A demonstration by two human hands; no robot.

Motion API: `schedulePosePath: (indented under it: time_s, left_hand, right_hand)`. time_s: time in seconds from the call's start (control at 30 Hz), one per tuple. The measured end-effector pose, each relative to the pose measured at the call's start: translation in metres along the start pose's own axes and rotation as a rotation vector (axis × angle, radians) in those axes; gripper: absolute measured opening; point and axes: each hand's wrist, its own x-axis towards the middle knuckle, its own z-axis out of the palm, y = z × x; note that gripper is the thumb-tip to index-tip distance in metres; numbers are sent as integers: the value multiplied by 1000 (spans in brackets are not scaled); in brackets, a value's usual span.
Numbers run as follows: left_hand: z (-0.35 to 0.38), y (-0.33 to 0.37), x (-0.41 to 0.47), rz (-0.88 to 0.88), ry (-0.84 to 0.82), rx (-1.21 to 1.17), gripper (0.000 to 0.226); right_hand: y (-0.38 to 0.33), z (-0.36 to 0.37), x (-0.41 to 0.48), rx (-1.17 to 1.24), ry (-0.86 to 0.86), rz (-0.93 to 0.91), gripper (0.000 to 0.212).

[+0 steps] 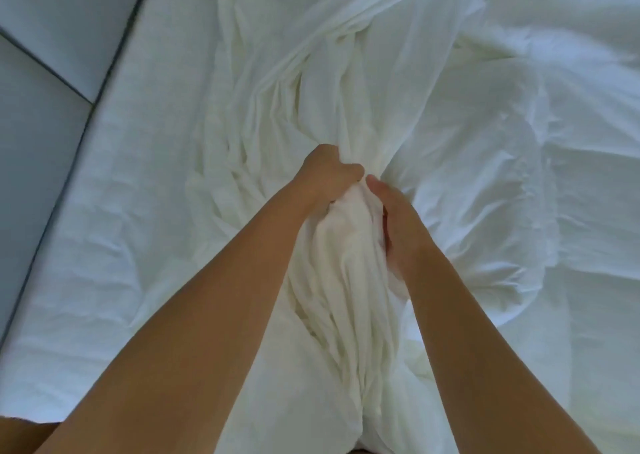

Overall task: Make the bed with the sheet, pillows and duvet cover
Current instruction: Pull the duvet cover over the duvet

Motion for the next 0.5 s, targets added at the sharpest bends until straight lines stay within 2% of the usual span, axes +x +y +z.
schedulePosePath:
  time_s: [0.07, 0.13, 0.2, 0.27, 0.3, 0.33, 0.37, 0.43, 0.47, 0.5]
  left_hand:
    - [-14, 0, -7, 47, 32, 77, 16]
    - [-38, -8, -13, 45, 129, 177, 19]
    - [-59, -17, -16, 9, 280, 410, 32]
    - [-63, -19, -18, -18, 385, 647, 35]
    - [-57, -15, -18, -19, 383, 688, 33]
    - [-49, -10, -16, -13, 341, 628, 34]
    - [-38, -2, -14, -28, 262, 456, 41]
    - [-21, 18, -11, -130, 110, 76, 63]
    - [-16, 23, -6, -153, 68, 49, 61]
    - [-14, 25, -1, -143, 50, 115, 48]
  right_hand:
    - [-17, 8, 9, 59, 40, -78, 45]
    - [-33, 18, 15, -29, 180, -176, 26]
    - [-41, 18, 17, 4, 374, -296, 5]
    - [-41, 17, 13, 91, 426, -369, 5]
    - [-38, 19, 13, 103, 377, -376, 5]
    - [-36, 23, 12, 88, 296, -363, 7]
    - [-33, 29, 10, 45, 198, -348, 10]
    - [-29, 40, 8, -218, 47, -376, 20]
    - [-27, 44, 7, -401, -6, -409, 23]
    - [-23, 47, 5, -539, -45, -428, 22]
